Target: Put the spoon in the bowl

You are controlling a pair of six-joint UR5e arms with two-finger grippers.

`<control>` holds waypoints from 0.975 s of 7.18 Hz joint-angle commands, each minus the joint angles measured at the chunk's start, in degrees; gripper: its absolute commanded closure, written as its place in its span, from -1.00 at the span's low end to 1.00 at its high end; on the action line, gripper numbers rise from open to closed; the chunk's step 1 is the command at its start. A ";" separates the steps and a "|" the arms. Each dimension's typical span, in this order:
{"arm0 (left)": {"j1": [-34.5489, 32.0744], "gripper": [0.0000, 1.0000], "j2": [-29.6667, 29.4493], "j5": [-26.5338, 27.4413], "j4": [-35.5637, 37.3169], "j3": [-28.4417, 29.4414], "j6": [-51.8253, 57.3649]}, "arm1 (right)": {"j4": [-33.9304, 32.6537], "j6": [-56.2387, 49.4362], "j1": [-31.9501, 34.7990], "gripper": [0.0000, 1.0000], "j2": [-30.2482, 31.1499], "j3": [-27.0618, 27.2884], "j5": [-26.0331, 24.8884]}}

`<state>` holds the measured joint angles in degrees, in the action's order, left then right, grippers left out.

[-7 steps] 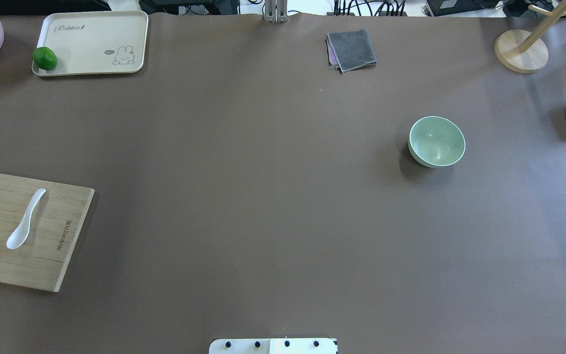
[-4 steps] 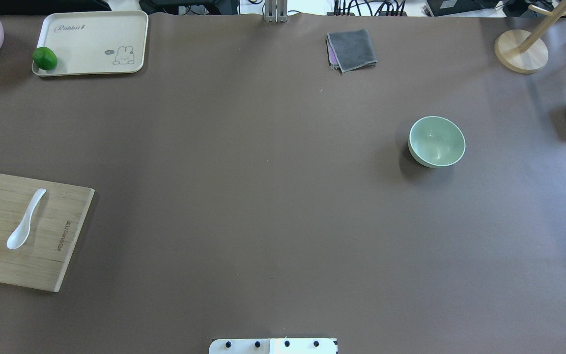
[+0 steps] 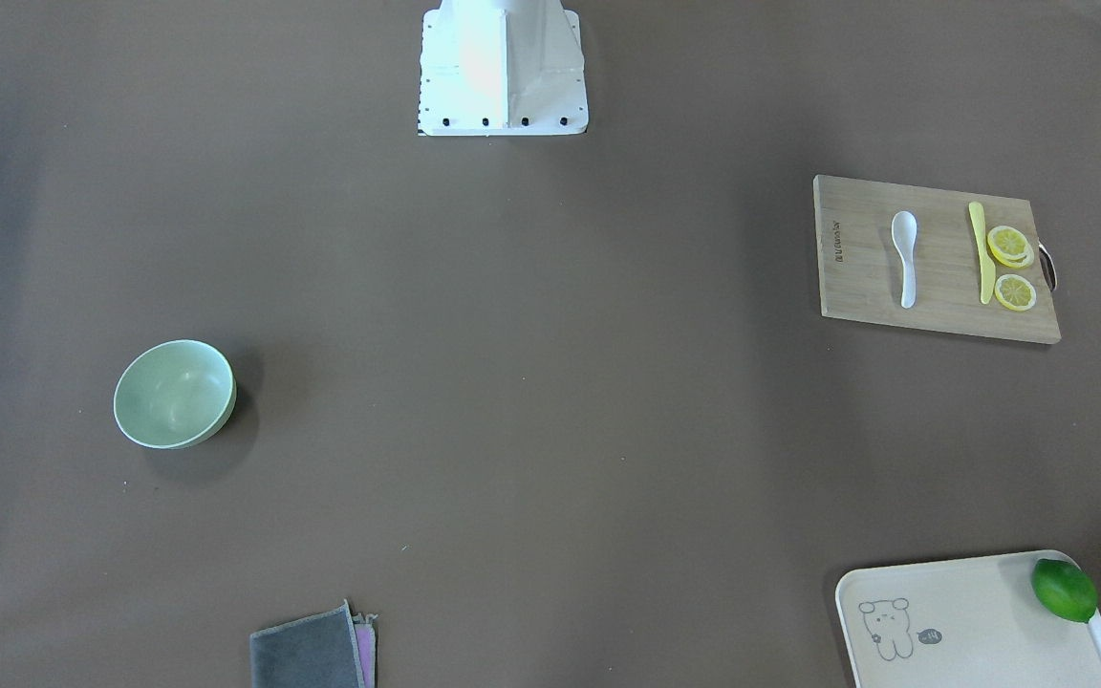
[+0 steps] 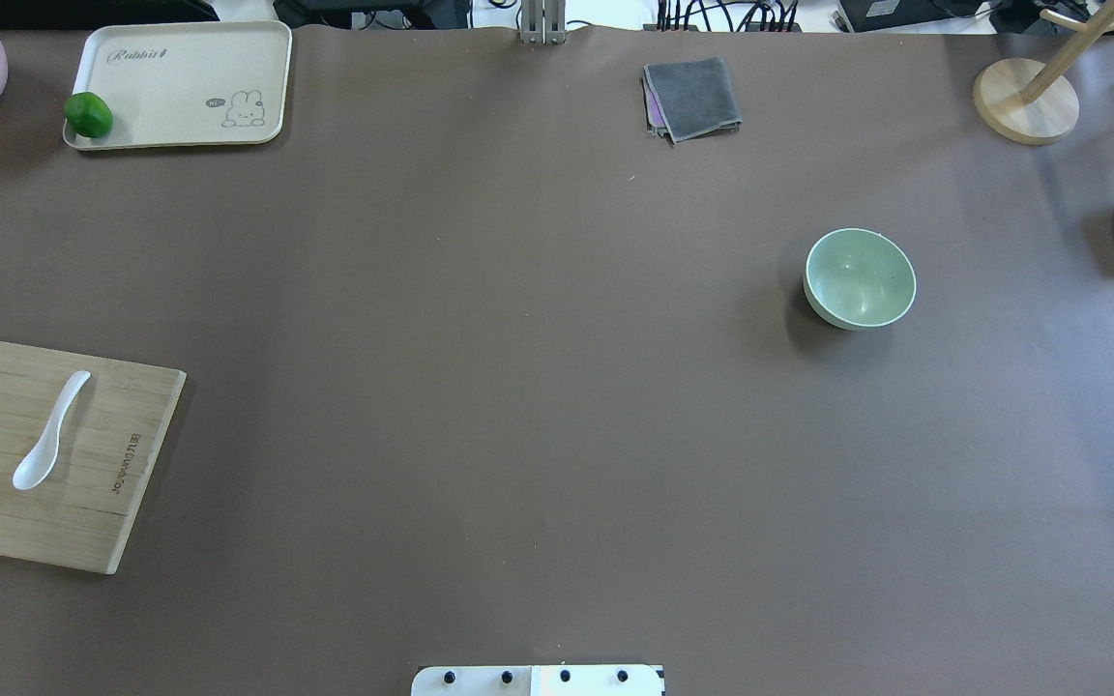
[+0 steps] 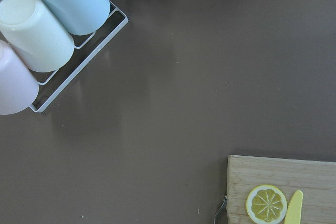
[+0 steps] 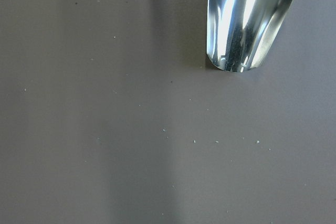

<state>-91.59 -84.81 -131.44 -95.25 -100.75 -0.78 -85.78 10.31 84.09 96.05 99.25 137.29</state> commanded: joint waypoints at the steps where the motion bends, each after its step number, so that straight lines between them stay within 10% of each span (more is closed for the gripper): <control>1: -0.08 -0.96 0.34 -0.49 -0.20 -0.06 0.26 | 0.00 -0.03 0.02 -1.00 0.10 -0.02 0.00; 7: 1.49 -0.96 -0.53 -0.49 -0.72 -2.23 -0.18 | 0.09 1.28 -0.07 -1.00 -1.56 0.68 0.00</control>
<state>-91.22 -84.99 -131.89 -95.61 -101.19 -0.93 -85.73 10.87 84.02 95.30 99.48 137.29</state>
